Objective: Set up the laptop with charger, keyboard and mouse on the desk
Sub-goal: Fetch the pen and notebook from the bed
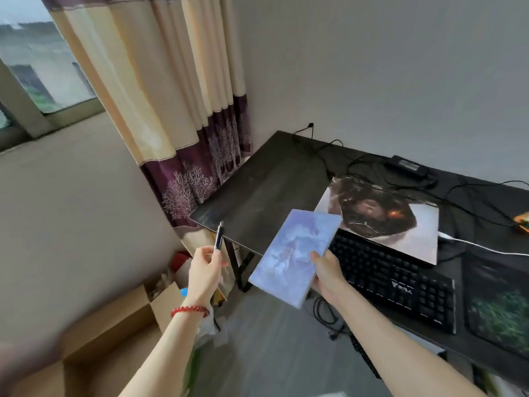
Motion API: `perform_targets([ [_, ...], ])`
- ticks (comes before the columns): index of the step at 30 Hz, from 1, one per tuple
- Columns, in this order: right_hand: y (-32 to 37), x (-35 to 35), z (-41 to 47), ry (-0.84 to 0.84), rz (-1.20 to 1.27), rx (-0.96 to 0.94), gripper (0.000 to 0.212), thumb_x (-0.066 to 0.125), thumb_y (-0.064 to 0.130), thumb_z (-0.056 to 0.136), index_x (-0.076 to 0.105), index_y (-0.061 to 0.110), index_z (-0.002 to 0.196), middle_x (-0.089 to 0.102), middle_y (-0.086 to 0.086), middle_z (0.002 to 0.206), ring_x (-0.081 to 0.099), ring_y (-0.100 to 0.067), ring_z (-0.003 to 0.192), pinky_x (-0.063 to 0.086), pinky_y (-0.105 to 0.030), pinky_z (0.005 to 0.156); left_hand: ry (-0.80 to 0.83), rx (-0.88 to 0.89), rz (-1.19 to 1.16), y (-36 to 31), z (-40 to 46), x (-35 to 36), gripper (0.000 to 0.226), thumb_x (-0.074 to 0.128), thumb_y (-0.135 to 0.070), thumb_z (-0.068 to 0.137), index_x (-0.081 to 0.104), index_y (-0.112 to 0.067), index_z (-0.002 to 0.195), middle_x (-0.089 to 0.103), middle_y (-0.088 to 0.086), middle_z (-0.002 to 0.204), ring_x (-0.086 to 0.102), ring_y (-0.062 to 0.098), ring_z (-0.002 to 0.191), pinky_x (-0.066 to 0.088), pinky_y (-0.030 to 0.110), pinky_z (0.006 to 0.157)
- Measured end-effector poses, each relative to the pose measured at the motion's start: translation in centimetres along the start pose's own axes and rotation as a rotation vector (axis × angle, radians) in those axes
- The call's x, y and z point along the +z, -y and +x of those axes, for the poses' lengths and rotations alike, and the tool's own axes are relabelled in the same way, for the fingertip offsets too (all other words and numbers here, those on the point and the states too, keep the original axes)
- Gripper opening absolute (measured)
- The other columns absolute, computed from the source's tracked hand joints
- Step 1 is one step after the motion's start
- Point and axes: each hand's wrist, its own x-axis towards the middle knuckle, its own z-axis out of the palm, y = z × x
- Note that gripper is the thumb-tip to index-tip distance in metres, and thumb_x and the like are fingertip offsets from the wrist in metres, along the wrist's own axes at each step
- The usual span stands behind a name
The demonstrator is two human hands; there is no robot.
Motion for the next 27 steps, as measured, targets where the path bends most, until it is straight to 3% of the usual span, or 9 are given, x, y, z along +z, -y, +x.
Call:
perform_targets([
  [6, 4.2, 7.4, 15.5, -0.022, 0.055, 0.072, 0.033, 0.042, 0.014, 0.096, 0.049, 0.009, 0.127, 0.059, -0.013, 0.122, 0.058, -0.029, 0.11, 0.049, -0.043, 0.097, 0.037, -0.006, 0.064, 0.4, 14.0, 5.0, 0.009, 0.046, -0.023, 0.095, 0.052, -0.019, 0.1, 0.059, -0.004, 0.069, 0.045, 0.01, 0.043, 0.036, 0.017, 0.039],
  [11, 6.0, 11.3, 26.1, -0.053, -0.002, 0.207, 0.027, 0.043, 0.018, 0.095, 0.053, 0.011, 0.119, 0.061, -0.012, 0.117, 0.061, -0.028, 0.103, 0.052, -0.042, 0.09, 0.103, -0.108, 0.108, 0.8, 22.8, 8.2, 0.009, 0.045, -0.023, 0.095, 0.051, -0.018, 0.1, 0.053, 0.001, 0.063, 0.044, 0.015, 0.046, 0.036, 0.023, 0.045],
  [15, 6.7, 12.9, 31.6, -0.097, -0.067, 0.27, 0.026, 0.043, 0.018, 0.094, 0.054, 0.006, 0.114, 0.062, -0.013, 0.112, 0.061, -0.03, 0.1, 0.051, -0.037, 0.081, 0.145, -0.155, 0.107, 0.8, 28.3, 9.9, 0.014, 0.046, -0.017, 0.094, 0.053, -0.01, 0.104, 0.054, 0.004, 0.074, 0.045, 0.017, 0.055, 0.037, 0.027, 0.054],
  [18, 6.9, 13.8, 33.7, -0.17, -0.338, 0.231, 0.02, 0.044, 0.021, 0.091, 0.053, 0.004, 0.095, 0.059, -0.013, 0.097, 0.057, -0.028, 0.086, 0.044, -0.034, 0.07, 0.222, -0.159, 0.099, 0.3, 31.1, 10.9, 0.014, 0.048, -0.015, 0.094, 0.054, -0.009, 0.105, 0.057, 0.001, 0.074, 0.051, 0.016, 0.056, 0.042, 0.025, 0.053],
  [20, 6.9, 14.1, 34.2, -0.169, -0.6, 0.209, 0.019, 0.045, 0.026, 0.09, 0.05, 0.008, 0.084, 0.055, -0.009, 0.087, 0.053, -0.026, 0.077, 0.039, -0.029, 0.063, 0.289, -0.151, 0.114, 0.1, 32.4, 11.6, 0.014, 0.053, -0.015, 0.092, 0.058, -0.01, 0.103, 0.065, 0.002, 0.078, 0.061, 0.019, 0.072, 0.05, 0.031, 0.071],
  [21, 6.8, 14.2, 34.0, -0.17, -0.721, 0.2, 0.021, 0.045, 0.027, 0.09, 0.051, 0.009, 0.082, 0.055, -0.007, 0.085, 0.053, -0.026, 0.077, 0.037, -0.028, 0.061, 0.323, -0.149, 0.131, -0.1, 32.9, 11.9, 0.012, 0.055, -0.015, 0.09, 0.059, -0.012, 0.101, 0.068, 0.002, 0.08, 0.064, 0.019, 0.079, 0.049, 0.032, 0.079],
  [23, 6.6, 14.2, 33.9, -0.244, -0.851, 0.151, 0.024, 0.046, 0.026, 0.091, 0.057, 0.007, 0.084, 0.054, -0.008, 0.091, 0.054, -0.028, 0.084, 0.036, -0.029, 0.063, 0.419, -0.135, 0.18, -0.4, 34.2, 13.1, 0.005, 0.061, -0.02, 0.087, 0.06, -0.019, 0.092, 0.07, 0.0, 0.08, 0.065, 0.016, 0.079, 0.047, 0.028, 0.078],
  [25, 6.6, 14.0, 33.2, -0.231, -0.765, 0.086, 0.031, 0.043, 0.026, 0.094, 0.059, 0.006, 0.077, 0.056, -0.01, 0.087, 0.054, -0.029, 0.083, 0.037, -0.029, 0.065, 0.488, -0.111, 0.237, -0.6, 34.4, 14.6, 0.006, 0.066, -0.022, 0.083, 0.063, -0.017, 0.084, 0.067, -0.005, 0.076, 0.061, 0.01, 0.071, 0.045, 0.017, 0.067],
  [27, 7.2, 13.8, 32.5, -0.143, -0.366, 0.132, 0.033, 0.041, 0.031, 0.097, 0.06, 0.009, 0.079, 0.061, -0.01, 0.08, 0.055, -0.021, 0.073, 0.041, -0.026, 0.061, 0.583, -0.058, 0.26, -0.8, 34.2, 16.5, 0.01, 0.067, -0.02, 0.082, 0.064, -0.011, 0.08, 0.063, -0.007, 0.075, 0.058, 0.006, 0.068, 0.04, 0.007, 0.059],
])
